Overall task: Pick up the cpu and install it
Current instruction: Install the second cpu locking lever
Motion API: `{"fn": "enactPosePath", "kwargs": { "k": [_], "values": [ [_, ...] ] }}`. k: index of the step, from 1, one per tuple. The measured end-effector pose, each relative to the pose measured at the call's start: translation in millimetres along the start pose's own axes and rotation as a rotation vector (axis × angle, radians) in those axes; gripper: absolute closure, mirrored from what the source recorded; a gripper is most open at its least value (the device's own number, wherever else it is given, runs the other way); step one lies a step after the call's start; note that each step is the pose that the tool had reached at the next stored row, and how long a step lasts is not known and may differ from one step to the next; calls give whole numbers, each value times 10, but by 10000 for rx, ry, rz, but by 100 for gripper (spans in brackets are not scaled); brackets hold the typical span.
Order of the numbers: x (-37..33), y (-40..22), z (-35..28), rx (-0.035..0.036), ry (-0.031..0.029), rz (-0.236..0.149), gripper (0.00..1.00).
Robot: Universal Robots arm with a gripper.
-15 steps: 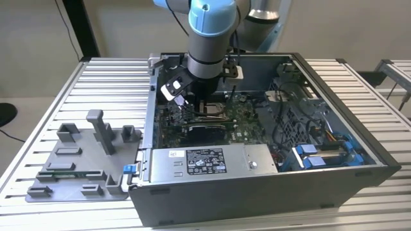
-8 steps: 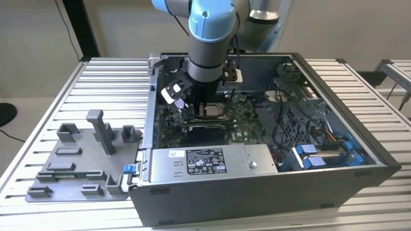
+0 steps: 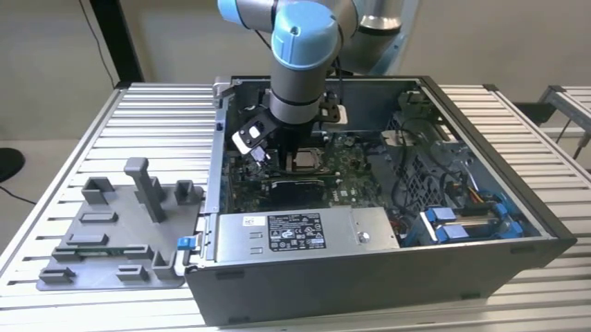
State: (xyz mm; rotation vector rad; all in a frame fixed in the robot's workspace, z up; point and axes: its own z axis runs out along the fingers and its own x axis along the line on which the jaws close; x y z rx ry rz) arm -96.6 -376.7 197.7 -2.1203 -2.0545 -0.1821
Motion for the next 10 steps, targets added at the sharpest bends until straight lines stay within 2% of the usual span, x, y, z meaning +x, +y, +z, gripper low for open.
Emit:
{"fn": "enactPosePath", "kwargs": {
  "k": [2, 6, 10],
  "values": [
    [-3, 1, 11, 35, 0, 23, 100],
    [-17, 9, 13, 170, -1, 57, 100],
    [-32, 11, 50, 204, -17, 70, 100]
  ]
}}
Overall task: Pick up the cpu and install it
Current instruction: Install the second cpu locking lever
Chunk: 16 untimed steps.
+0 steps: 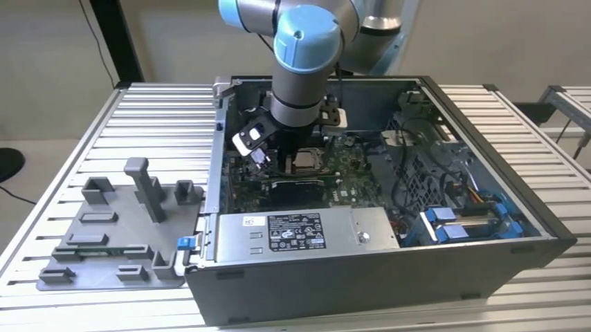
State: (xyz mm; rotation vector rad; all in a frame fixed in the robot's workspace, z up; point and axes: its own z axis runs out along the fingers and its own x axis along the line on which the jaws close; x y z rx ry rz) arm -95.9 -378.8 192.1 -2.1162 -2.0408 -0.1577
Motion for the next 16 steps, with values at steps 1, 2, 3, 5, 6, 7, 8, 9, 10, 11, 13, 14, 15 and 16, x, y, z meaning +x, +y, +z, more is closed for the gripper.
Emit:
{"fn": "enactPosePath", "kwargs": {
  "k": [1, 2, 3, 5, 6, 7, 8, 9, 10, 11, 13, 14, 15, 16],
  "values": [
    [-4, 5, 2, 24, 4, 5, 100],
    [-8, 15, 3, 80, 7, 20, 100],
    [-10, 25, -2, 148, 6, 35, 100],
    [-7, 36, -44, 261, 13, 60, 100],
    [-4, 41, -84, 311, 6, 72, 100],
    [1, 47, -123, 346, 2, 78, 100],
    [8, 50, -165, 370, 0, 84, 100],
    [17, 50, -211, 388, 0, 87, 100],
    [28, 50, -265, 402, -2, 91, 100],
    [38, 47, -310, 402, -1, 92, 100],
    [57, 42, -398, 404, -2, 92, 100],
    [67, 44, -444, 405, -3, 90, 100],
    [76, 45, -486, 404, -1, 89, 100],
    [87, 46, -534, 405, -3, 90, 100]
  ]
}}
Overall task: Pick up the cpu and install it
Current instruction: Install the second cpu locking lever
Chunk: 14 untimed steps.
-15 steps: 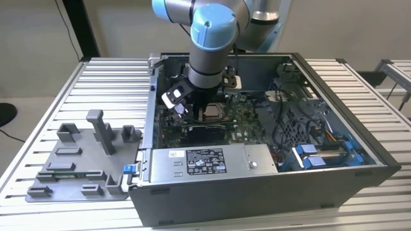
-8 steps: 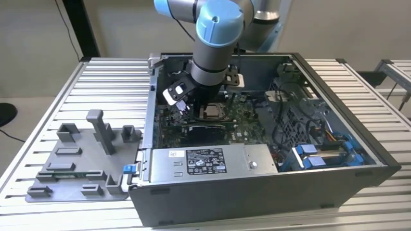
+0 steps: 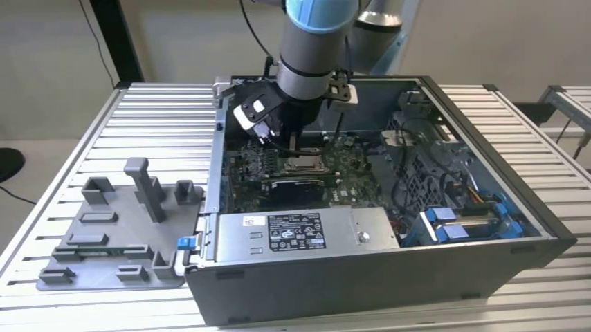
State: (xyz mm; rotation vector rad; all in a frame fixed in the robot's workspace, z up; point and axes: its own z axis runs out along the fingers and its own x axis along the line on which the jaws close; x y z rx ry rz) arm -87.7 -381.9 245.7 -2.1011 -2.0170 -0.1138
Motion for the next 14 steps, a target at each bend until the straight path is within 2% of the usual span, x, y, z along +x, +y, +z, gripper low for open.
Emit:
{"fn": "enactPosePath", "kwargs": {
  "k": [5, 7, 9, 14],
  "values": [
    [51, 13, -230, 2, 0, -16, 100],
    [84, 25, -379, 8, -5, -37, 100],
    [102, 22, -461, 13, -7, -73, 100],
    [104, 21, -471, 21, -10, -115, 100]
  ]
}}
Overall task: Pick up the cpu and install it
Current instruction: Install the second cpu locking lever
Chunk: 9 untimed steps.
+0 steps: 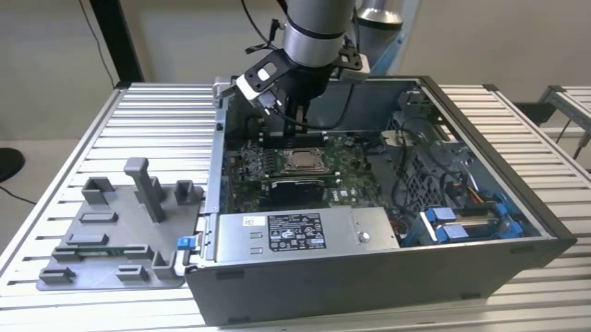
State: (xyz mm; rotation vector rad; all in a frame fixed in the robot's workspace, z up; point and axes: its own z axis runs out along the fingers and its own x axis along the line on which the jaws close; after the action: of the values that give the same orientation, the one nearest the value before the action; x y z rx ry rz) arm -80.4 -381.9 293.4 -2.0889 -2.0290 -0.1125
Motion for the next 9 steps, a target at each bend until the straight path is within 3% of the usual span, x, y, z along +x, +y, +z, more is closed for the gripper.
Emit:
{"fn": "enactPosePath", "kwargs": {
  "k": [9],
  "values": [
    [0, 0, 0, 11, -6, -46, 100]
  ]
}}
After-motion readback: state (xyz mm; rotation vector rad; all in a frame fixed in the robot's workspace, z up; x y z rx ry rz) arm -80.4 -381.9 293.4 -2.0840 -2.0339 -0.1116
